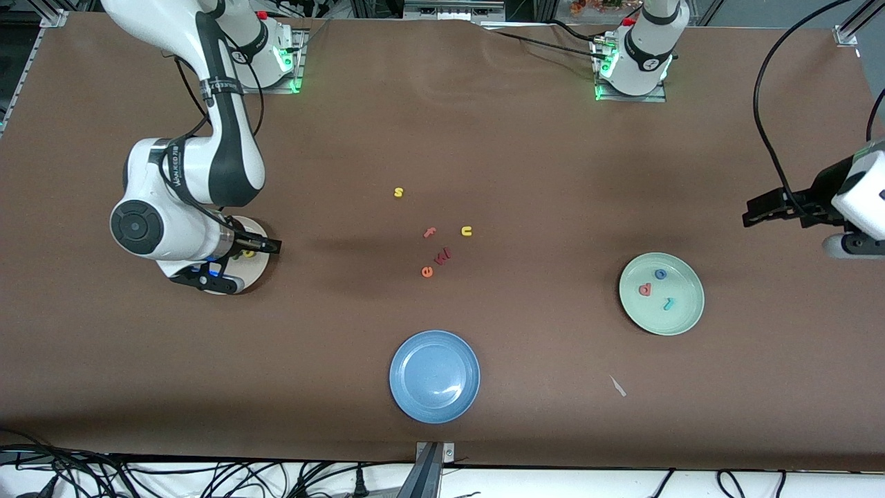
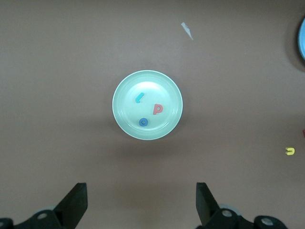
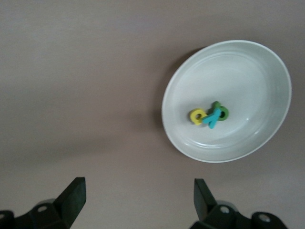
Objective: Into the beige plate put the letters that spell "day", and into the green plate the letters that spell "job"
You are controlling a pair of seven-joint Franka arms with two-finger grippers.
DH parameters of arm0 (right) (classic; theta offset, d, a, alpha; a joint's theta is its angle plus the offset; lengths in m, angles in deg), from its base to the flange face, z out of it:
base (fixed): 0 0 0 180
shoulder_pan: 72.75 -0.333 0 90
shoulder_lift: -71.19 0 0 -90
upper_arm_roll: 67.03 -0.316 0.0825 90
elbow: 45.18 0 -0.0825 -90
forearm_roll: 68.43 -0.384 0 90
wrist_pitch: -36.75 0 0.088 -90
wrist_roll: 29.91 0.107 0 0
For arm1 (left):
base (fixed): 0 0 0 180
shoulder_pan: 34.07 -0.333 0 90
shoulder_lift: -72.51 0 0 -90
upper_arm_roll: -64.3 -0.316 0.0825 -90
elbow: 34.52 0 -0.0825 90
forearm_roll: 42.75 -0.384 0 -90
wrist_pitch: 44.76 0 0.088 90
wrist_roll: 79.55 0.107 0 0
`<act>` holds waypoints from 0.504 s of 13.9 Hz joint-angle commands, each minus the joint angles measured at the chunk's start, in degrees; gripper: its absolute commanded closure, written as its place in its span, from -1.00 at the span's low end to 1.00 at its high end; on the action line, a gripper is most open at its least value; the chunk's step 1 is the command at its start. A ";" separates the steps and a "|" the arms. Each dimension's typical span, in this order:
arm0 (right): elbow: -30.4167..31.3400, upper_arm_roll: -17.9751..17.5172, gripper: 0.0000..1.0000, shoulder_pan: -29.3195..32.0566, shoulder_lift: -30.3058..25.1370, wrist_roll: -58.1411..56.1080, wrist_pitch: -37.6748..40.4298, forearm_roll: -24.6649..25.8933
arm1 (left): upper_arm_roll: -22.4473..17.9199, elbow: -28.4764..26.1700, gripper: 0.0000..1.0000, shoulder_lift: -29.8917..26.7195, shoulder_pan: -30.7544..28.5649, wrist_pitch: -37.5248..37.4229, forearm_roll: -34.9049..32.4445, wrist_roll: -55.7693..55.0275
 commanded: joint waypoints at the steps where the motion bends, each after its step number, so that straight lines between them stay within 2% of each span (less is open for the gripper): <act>1: -1.08 -11.77 -1.00 9.88 -3.37 0.78 1.57 7.11 | -1.39 -11.88 -1.00 -10.06 0.99 5.49 1.34 4.04; 2: -0.81 -18.18 -1.00 15.32 -4.95 0.95 1.57 9.14 | -1.39 -13.05 -1.00 -10.78 0.64 5.94 1.42 3.86; 4: 0.50 -24.46 -1.00 20.72 -7.85 2.27 2.27 15.10 | -1.39 -12.71 -1.00 -10.78 0.20 6.55 0.73 4.64; 5: 2.25 -27.18 -1.00 23.35 -10.21 2.19 2.36 17.14 | -1.39 -12.54 -1.00 -11.83 0.28 8.30 -0.06 4.73; 7: 4.89 -28.17 -1.00 25.48 -14.61 1.66 2.54 17.77 | -1.31 -13.85 -1.00 -14.12 0.72 9.03 -0.07 4.47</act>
